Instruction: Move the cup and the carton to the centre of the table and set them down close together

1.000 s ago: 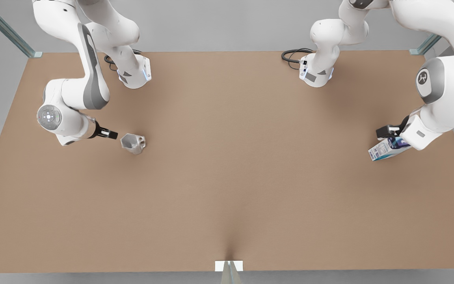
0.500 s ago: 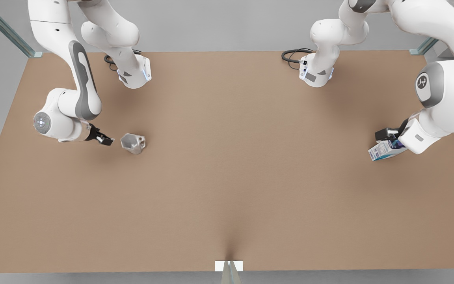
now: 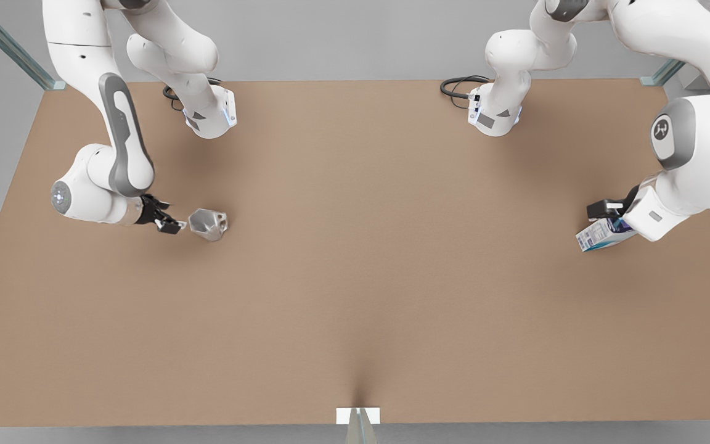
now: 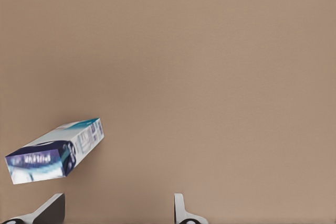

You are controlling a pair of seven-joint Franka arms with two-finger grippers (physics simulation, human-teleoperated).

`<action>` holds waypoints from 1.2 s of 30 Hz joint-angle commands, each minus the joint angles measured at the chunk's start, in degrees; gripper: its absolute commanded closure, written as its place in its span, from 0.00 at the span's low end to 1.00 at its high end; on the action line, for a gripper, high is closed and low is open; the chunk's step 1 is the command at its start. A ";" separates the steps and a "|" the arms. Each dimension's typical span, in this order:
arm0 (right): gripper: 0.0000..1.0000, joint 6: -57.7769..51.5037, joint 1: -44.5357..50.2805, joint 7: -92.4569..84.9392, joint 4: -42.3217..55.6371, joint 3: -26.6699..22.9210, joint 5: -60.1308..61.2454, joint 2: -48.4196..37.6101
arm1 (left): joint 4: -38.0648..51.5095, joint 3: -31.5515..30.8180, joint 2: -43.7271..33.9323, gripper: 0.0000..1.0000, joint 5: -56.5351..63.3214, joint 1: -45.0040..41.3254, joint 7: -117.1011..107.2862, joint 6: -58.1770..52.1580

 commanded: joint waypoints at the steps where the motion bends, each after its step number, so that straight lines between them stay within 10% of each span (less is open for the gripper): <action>1: 0.00 -0.02 0.61 -0.09 -0.09 0.00 -0.09 0.00 | 0.00 0.00 0.00 0.00 0.09 -0.04 -0.02 -0.09; 36: 0.00 11.67 0.00 -6.07 -5.98 2.90 2.02 4.48 | 0.00 -0.09 1.23 0.00 0.01 -0.13 -0.19 -2.90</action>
